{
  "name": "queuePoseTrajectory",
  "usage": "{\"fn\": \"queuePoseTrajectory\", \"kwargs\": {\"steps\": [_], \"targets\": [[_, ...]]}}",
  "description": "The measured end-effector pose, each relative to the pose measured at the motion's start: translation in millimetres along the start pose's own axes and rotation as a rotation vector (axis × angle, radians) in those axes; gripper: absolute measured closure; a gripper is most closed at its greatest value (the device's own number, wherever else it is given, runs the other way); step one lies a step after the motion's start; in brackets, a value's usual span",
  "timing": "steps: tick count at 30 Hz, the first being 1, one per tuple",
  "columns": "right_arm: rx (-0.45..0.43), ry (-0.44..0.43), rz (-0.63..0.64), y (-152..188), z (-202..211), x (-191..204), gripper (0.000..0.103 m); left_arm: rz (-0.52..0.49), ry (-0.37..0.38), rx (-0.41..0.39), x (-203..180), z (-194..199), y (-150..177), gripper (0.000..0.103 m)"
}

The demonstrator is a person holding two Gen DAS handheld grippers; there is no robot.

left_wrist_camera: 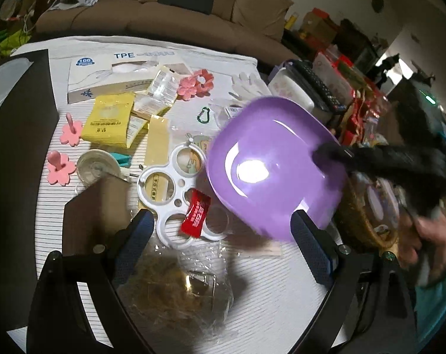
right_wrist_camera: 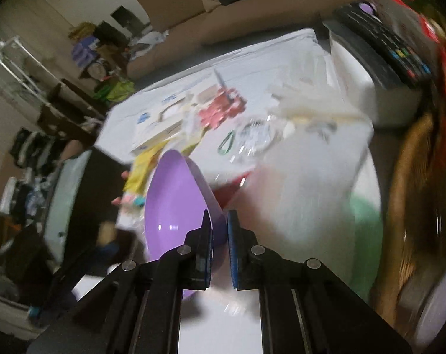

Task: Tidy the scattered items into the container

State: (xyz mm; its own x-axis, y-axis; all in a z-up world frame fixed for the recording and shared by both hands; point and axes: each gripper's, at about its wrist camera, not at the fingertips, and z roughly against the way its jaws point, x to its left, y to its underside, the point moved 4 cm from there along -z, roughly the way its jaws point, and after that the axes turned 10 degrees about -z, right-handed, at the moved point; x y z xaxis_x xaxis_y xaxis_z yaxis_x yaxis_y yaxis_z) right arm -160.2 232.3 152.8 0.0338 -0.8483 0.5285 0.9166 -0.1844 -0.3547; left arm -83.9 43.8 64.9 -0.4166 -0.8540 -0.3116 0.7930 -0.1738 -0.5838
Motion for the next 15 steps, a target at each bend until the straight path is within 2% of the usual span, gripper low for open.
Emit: {"fn": "queuePoseTrajectory", "kwargs": {"steps": [4, 6, 9, 11, 13, 15], "targets": [[0.019, 0.015, -0.027, 46.2, 5.5, -10.2, 0.095, 0.038, 0.102, 0.076, -6.2, -7.8, 18.8, 0.011], [0.035, 0.031, -0.062, 66.5, -0.2, -21.3, 0.094, 0.031, 0.079, 0.125, -10.8, -13.1, 34.9, 0.012], [0.065, 0.016, -0.122, 92.2, -7.9, -35.3, 0.094, 0.007, 0.059, 0.167, -17.1, -17.8, 52.4, 0.029], [0.076, 0.006, -0.132, 104.6, -8.5, -39.0, 0.094, -0.030, 0.027, 0.197, -20.5, -23.3, 60.3, 0.044], [0.088, 0.008, -0.141, 115.6, -9.2, -42.3, 0.092, -0.050, 0.015, 0.190, -23.0, -23.7, 62.4, 0.046], [0.105, 0.002, -0.156, 124.4, -12.2, -45.7, 0.092, -0.029, 0.060, 0.189, -23.5, -23.9, 62.2, 0.055]]}}
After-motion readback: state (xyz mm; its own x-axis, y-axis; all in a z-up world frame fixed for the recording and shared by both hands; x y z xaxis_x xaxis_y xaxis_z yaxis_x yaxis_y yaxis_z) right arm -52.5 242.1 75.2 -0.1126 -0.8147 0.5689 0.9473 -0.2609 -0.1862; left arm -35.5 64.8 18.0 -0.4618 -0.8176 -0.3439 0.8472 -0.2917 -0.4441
